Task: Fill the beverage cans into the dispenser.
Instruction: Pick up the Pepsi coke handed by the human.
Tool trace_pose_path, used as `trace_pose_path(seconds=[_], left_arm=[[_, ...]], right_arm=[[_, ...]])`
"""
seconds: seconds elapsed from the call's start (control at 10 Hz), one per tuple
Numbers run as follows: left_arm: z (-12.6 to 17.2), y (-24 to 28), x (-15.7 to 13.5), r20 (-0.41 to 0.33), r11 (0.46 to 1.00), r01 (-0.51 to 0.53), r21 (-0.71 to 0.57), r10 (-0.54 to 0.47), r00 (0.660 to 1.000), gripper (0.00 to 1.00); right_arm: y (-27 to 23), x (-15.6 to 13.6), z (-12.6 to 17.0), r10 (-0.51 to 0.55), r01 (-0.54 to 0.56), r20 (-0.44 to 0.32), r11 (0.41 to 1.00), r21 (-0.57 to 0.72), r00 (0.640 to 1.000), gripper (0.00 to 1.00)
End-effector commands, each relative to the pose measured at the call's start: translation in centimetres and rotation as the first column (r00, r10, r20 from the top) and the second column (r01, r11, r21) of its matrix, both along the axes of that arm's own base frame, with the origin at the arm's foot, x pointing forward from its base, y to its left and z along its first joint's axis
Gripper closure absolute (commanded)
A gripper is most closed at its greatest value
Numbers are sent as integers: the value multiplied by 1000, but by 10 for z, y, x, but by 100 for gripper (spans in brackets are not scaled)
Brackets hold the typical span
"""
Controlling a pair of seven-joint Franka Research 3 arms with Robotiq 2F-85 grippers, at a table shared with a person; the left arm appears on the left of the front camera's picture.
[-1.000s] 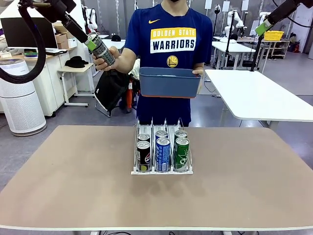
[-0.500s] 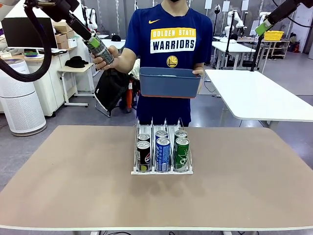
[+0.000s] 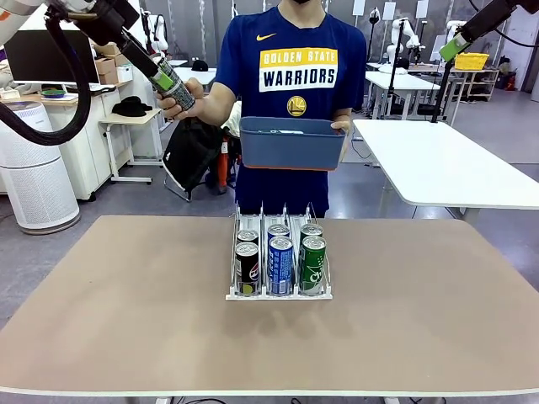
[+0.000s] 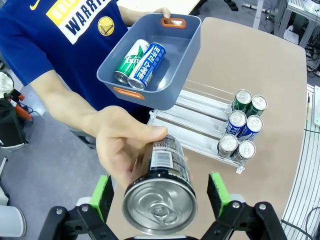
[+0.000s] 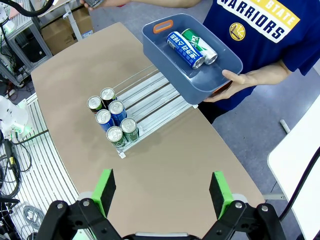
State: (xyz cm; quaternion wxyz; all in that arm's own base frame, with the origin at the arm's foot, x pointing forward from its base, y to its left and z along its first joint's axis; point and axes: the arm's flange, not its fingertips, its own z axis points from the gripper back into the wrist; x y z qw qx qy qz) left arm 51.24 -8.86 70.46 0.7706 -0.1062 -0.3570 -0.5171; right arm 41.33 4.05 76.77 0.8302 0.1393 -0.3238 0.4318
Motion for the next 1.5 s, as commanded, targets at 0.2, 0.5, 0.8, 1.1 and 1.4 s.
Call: trace_pose_path(seconds=[0.2,0.5,0.8,1.1,1.4], left_arm=[[0,0,-2,0,1000,2,-2,-2,1000,0],[0,0,-2,0,1000,2,-2,-2,1000,0],[2,-1,-4,-35,999,22,28,-21,999,59],[2,2,-3,-48,999,28,35,-27,998,62],[4,2,-5,-43,999,19,32,-17,999,100]], right_arm=[[0,0,-1,-7,7,-8,1000,-5,1000,0],[0,0,-1,-7,7,-8,1000,-5,1000,0],[0,0,-1,-7,7,-8,1000,-5,1000,0],[0,0,-1,-7,7,-8,1000,-5,1000,0],[0,0,-1,-7,7,-8,1000,-5,1000,0]])
